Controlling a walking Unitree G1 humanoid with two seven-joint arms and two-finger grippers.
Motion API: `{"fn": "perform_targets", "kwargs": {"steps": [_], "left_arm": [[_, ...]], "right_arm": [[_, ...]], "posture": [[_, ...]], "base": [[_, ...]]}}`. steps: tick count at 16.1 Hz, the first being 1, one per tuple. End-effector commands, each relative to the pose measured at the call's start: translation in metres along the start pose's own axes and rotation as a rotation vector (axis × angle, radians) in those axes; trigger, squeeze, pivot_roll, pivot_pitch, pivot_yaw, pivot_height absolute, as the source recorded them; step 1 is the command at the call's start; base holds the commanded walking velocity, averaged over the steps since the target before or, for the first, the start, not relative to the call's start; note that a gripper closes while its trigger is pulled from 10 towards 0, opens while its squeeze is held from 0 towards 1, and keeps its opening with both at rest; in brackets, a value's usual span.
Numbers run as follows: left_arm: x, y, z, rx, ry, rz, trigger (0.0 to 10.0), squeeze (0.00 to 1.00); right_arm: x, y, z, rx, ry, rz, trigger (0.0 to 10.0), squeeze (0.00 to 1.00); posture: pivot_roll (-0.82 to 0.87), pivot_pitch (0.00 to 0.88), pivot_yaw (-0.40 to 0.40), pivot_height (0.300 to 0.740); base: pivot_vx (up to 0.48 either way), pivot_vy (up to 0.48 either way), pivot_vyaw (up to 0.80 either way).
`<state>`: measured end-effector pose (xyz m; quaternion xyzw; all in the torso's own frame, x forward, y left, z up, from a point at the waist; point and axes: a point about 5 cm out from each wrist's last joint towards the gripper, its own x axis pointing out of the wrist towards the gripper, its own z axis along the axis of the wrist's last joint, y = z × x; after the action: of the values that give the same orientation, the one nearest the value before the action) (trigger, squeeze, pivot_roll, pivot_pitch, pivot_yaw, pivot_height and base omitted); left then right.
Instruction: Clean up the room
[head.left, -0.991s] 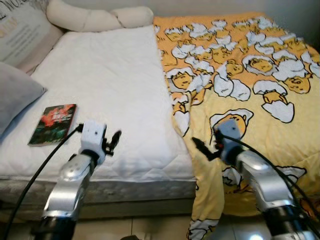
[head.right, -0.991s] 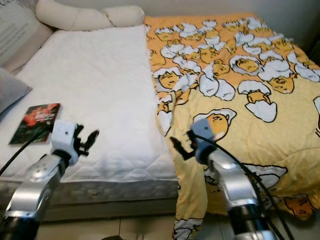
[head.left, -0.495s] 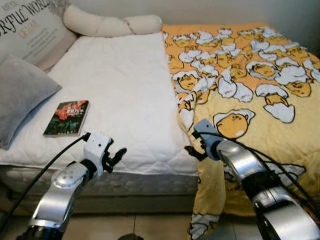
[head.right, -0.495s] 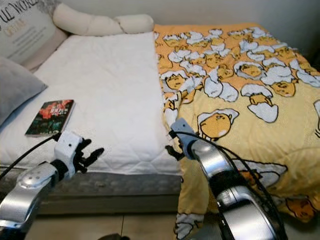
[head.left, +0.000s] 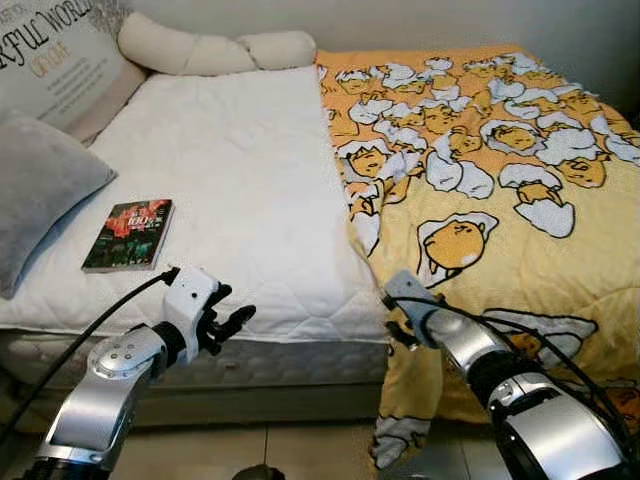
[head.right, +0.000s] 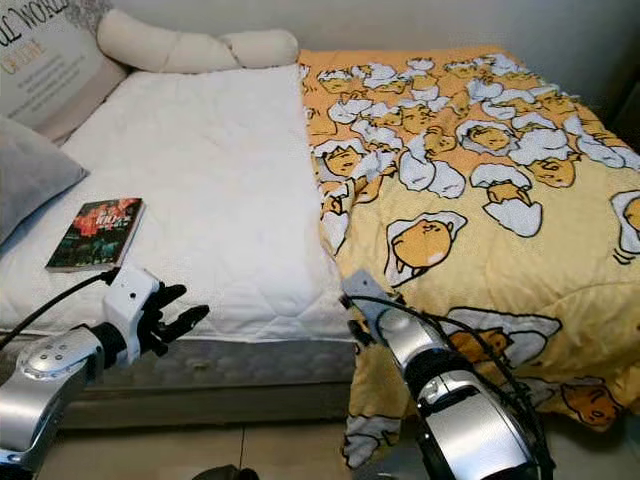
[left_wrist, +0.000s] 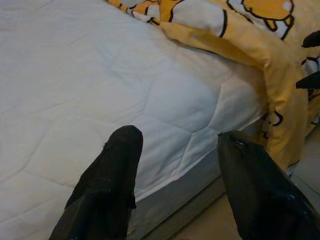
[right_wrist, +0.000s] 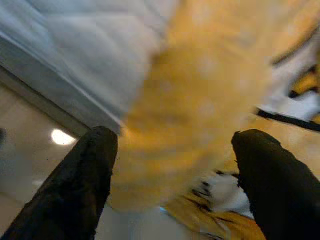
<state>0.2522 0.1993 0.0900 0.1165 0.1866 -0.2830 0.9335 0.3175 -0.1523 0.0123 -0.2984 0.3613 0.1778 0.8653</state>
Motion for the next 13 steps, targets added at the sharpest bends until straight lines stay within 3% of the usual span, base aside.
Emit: {"fn": "perform_targets", "kwargs": {"steps": [1, 2, 3, 4, 5, 6, 8, 10, 11, 12, 13], "left_arm": [[-0.003, 0.003, 0.006, 0.021, -0.011, 0.009, 10.0, 0.0], [-0.004, 0.004, 0.008, 0.018, -0.021, 0.024, 10.0, 0.0], [-0.004, 0.005, 0.011, -0.006, -0.049, 0.068, 10.0, 0.0], [-0.003, 0.005, 0.012, -0.018, -0.058, 0.087, 10.0, 0.0], [0.001, 0.004, 0.013, -0.053, -0.087, 0.144, 10.0, 0.0], [0.011, -0.001, 0.019, -0.092, -0.142, 0.21, 10.0, 0.0], [0.015, -0.003, 0.021, -0.102, -0.165, 0.258, 10.0, 0.0], [0.016, -0.004, 0.02, -0.151, -0.172, 0.302, 10.0, 0.0], [0.017, -0.004, 0.02, -0.151, -0.174, 0.319, 10.0, 0.0], [0.016, -0.003, 0.019, -0.144, -0.178, 0.342, 10.0, 0.0], [0.015, -0.001, 0.019, -0.147, -0.182, 0.367, 10.0, 0.0]], "right_arm": [[-0.002, -0.016, 0.014, -0.018, -0.055, -0.084, 0.0, 0.0], [-0.003, -0.019, 0.018, 0.016, -0.077, -0.1, 0.0, 0.0], [-0.004, -0.022, 0.026, 0.108, -0.13, -0.116, 0.0, 0.0], [-0.004, -0.022, 0.029, 0.133, -0.152, -0.116, 3.3, 0.0], [-0.005, -0.021, 0.034, 0.222, -0.201, -0.101, 10.0, 0.0], [-0.01, -0.026, 0.041, 0.364, -0.322, -0.082, 10.0, 0.0], [-0.019, -0.036, 0.04, 0.414, -0.408, -0.118, 10.0, 0.0], [-0.042, -0.046, 0.035, 0.502, -0.527, -0.17, 10.0, 0.0], [-0.053, -0.047, 0.029, 0.515, -0.57, -0.192, 10.0, 0.24], [-0.063, -0.044, 0.025, 0.562, -0.62, -0.183, 10.0, 1.0], [-0.069, -0.04, 0.02, 0.599, -0.635, -0.169, 10.0, 1.0]], "posture": [[0.03, 0.0, 0.055, 0.74], [0.04, 0.0, 0.049, 0.74], [0.04, 0.0, 0.045, 0.74], [0.04, 0.0, 0.045, 0.74], [0.03, 0.0, 0.043, 0.74], [0.03, 0.0, 0.039, 0.74], [0.02, 0.0, 0.038, 0.74], [-0.01, 0.0, 0.045, 0.74], [-0.01, 0.0, 0.045, 0.74], [-0.02, 0.0, 0.044, 0.74], [-0.02, 0.0, 0.044, 0.74]], "base": [[0.0, 0.0, 0.0], [0.0, 0.0, 0.0], [0.0, 0.0, 0.0], [0.0, 0.0, 0.0], [0.0, 0.0, 0.0], [0.0, 0.0, 0.0], [0.0, 0.0, 0.0], [0.0, 0.0, 0.0], [0.0, 0.0, 0.0], [0.0, 0.0, 0.0], [0.0, 0.0, 0.0]]}}
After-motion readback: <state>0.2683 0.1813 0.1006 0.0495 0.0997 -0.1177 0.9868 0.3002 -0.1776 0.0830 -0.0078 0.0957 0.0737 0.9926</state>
